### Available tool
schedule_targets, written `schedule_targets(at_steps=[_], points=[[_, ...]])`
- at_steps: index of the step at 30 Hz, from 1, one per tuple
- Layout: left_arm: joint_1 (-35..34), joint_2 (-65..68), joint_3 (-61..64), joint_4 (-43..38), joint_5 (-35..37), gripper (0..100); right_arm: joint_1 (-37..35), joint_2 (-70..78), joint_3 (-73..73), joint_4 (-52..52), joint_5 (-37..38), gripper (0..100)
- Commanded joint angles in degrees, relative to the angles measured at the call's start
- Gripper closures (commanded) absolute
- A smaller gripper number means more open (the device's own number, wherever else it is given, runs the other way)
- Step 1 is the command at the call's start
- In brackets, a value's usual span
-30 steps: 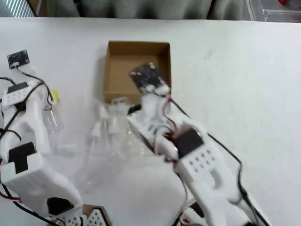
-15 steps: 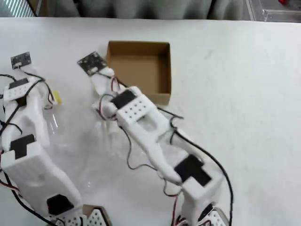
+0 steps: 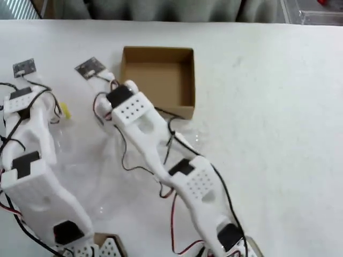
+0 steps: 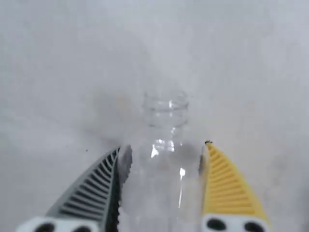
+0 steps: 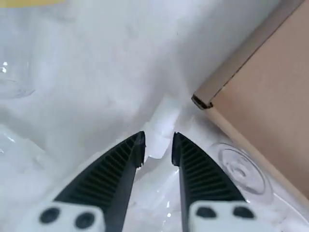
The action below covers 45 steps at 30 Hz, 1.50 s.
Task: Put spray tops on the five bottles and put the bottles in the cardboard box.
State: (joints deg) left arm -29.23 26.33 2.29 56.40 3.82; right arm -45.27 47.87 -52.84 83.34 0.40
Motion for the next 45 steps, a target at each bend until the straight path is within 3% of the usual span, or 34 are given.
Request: schedule_targets(at_steps=[1, 7, 10, 16, 35, 40, 45], points=[[0.0, -0.6, -3.1, 1.0, 0.4, 92, 0.0, 3.2, -13.1, 6.2, -0.7, 89.1], [-0.1, -0.5, -3.1, 1.0, 0.4, 92, 0.3, 10.6, -23.9, 11.7, -6.2, 88.6], [-0.1, -0.5, -3.1, 1.0, 0.4, 92, -0.1, 12.9, -25.1, 13.6, -6.4, 88.9], [-0.1, -0.5, -3.1, 0.9, 0.4, 92, 0.7, 14.4, -25.1, 13.5, -14.3, 88.6], [-0.1, -0.4, -3.3, 0.8, 0.4, 92, -0.4, 17.1, -25.5, 9.0, -14.8, 88.5], [0.0, -0.3, -3.3, 0.8, -2.6, 92, -1.0, 17.7, -25.5, 8.0, -14.8, 88.5], [0.0, -0.3, -3.3, 0.8, -2.8, 92, -1.0, 17.9, -25.1, 8.2, -14.8, 82.0]])
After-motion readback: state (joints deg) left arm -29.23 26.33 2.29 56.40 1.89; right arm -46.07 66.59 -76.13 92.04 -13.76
